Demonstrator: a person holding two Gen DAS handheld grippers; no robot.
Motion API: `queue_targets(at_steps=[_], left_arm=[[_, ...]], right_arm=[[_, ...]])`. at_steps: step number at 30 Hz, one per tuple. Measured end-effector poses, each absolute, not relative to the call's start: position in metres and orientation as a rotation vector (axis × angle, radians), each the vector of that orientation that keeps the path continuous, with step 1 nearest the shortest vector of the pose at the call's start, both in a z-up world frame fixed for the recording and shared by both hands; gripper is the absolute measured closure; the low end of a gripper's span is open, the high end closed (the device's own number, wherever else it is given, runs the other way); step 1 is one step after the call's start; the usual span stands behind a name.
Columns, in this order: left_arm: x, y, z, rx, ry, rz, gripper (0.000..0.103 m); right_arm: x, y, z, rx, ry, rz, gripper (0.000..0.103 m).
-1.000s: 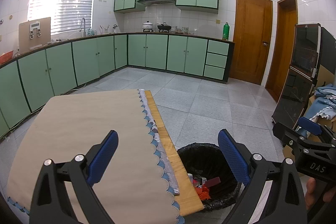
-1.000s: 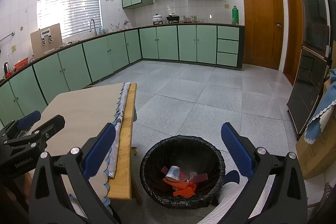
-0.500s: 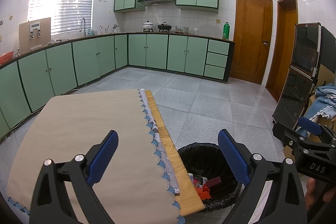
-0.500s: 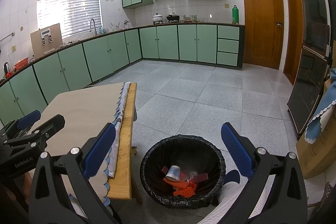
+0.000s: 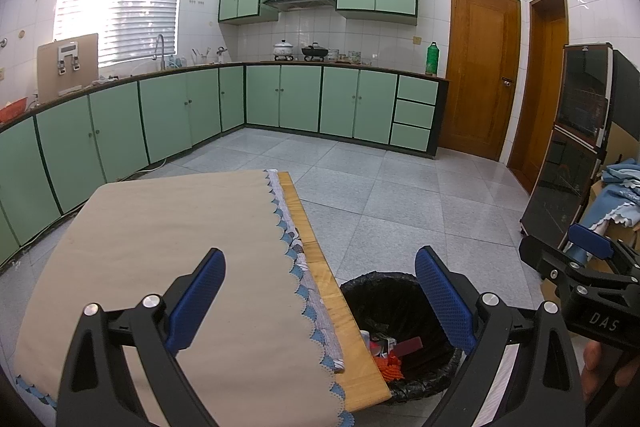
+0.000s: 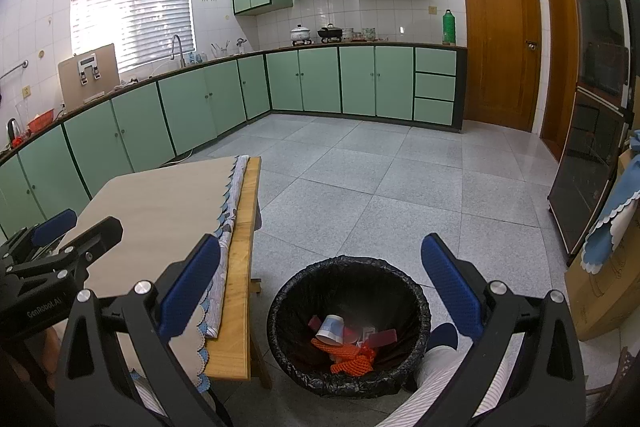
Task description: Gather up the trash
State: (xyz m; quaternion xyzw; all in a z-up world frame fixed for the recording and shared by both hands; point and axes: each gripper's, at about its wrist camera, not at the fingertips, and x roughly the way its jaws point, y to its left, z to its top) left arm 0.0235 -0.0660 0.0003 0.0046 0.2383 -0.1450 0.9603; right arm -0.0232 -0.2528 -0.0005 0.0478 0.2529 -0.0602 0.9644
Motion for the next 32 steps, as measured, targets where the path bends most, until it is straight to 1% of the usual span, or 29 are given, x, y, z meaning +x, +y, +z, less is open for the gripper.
queue_targets(at_steps=[32], left_arm=[[0.0238, -0.0718, -0.0012, 0.013, 0.486, -0.280, 0.009]], right_arm=[[-0.0225, -0.2538, -0.0037, 0.099, 0.515, -0.119, 0.005]])
